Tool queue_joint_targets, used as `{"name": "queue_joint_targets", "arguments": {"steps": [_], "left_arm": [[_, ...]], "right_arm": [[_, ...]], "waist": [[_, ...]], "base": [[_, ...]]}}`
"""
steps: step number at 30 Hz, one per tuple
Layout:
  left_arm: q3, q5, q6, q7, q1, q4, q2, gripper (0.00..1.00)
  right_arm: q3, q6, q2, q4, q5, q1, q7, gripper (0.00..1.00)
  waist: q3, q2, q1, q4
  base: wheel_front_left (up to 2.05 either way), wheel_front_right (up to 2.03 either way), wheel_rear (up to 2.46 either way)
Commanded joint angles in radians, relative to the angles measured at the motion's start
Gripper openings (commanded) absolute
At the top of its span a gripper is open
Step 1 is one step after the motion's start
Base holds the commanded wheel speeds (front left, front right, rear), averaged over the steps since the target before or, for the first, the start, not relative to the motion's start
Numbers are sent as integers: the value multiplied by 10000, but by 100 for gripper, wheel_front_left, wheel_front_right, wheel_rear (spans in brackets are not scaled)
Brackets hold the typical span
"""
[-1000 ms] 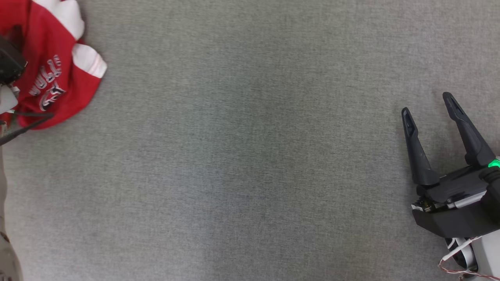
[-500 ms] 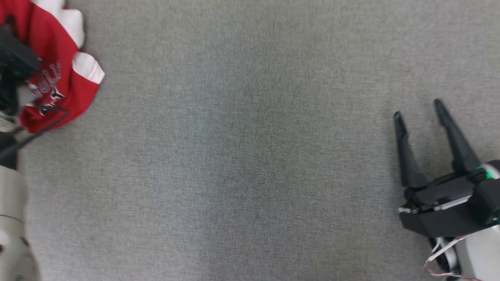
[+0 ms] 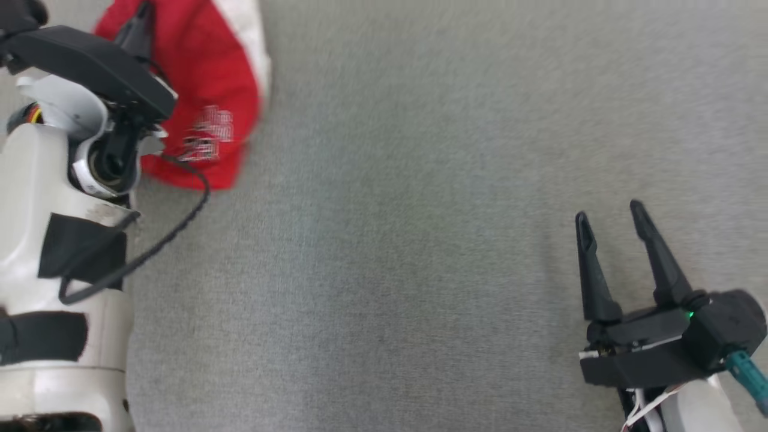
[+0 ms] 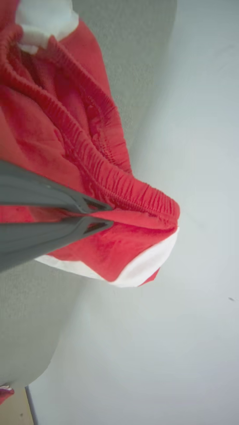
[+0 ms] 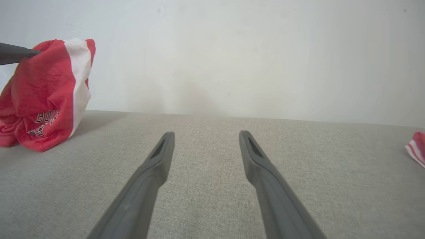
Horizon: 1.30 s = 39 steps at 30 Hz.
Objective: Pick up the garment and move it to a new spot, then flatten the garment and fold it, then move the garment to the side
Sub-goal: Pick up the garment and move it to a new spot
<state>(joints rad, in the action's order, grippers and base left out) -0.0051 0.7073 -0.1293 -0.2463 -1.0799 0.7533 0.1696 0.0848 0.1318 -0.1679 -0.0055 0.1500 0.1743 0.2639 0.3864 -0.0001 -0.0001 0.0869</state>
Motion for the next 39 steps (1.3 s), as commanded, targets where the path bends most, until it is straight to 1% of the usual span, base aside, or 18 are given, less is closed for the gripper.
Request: {"name": "queue_joint_targets", "arguments": {"steps": [1,6,13,17,21,24,28,30,31,36,39], "left_arm": [[-50,132,-18,-68,188,-216,-18,0],[-349,447,-12,-562,609,-1730,-329,0],[-905,443,333,-1060,1012,-3656,-762,0],[-1266,422,554,-1316,1286,-4224,-902,0],[-1587,291,648,-1450,1740,-4562,-940,0],[-1798,276,704,-1422,2315,-4659,-972,0],[-2034,430,836,-1188,3320,-4588,-1068,0],[-2178,287,864,-914,3907,-4475,-1075,0],[-2241,335,908,-613,4521,-4332,-1090,0],[-2412,365,853,82,5622,-3786,-1141,0],[-2499,367,865,493,5985,-3348,-1148,0]], "right_arm": [[-21,-26,102,24,86,-164,6,100],[-112,-26,383,105,105,-486,8,100],[-160,-26,605,86,206,-513,6,100],[-47,-26,703,67,233,-427,6,100],[-128,-26,795,65,271,-527,6,100],[-268,-26,838,87,291,-692,5,100],[-379,-26,883,20,304,-849,5,100],[-357,-26,915,0,313,-869,6,100],[-335,-26,927,-20,304,-836,5,100],[-330,-26,896,-87,251,-685,6,100],[-320,-26,852,-102,262,-644,5,100]], "waist": [[-816,1,1,-549],[-1540,1,1,-1289],[-1980,1,1,-2508],[-2041,1,1,-3149],[-2024,1,1,-3616],[-1991,1,1,-3777],[-1886,1,1,-3807],[-1821,1,1,-3800],[-1740,1,1,-3767],[-1564,1,1,-3549],[-1521,1,1,-3359]], "base": [[0,0,0],[0,0,0],[0,0,0],[0,0,0],[0,0,0],[0,0,0],[0,0,0],[0,0,0],[0,0,0],[0,0,0],[0,0,0]]}}
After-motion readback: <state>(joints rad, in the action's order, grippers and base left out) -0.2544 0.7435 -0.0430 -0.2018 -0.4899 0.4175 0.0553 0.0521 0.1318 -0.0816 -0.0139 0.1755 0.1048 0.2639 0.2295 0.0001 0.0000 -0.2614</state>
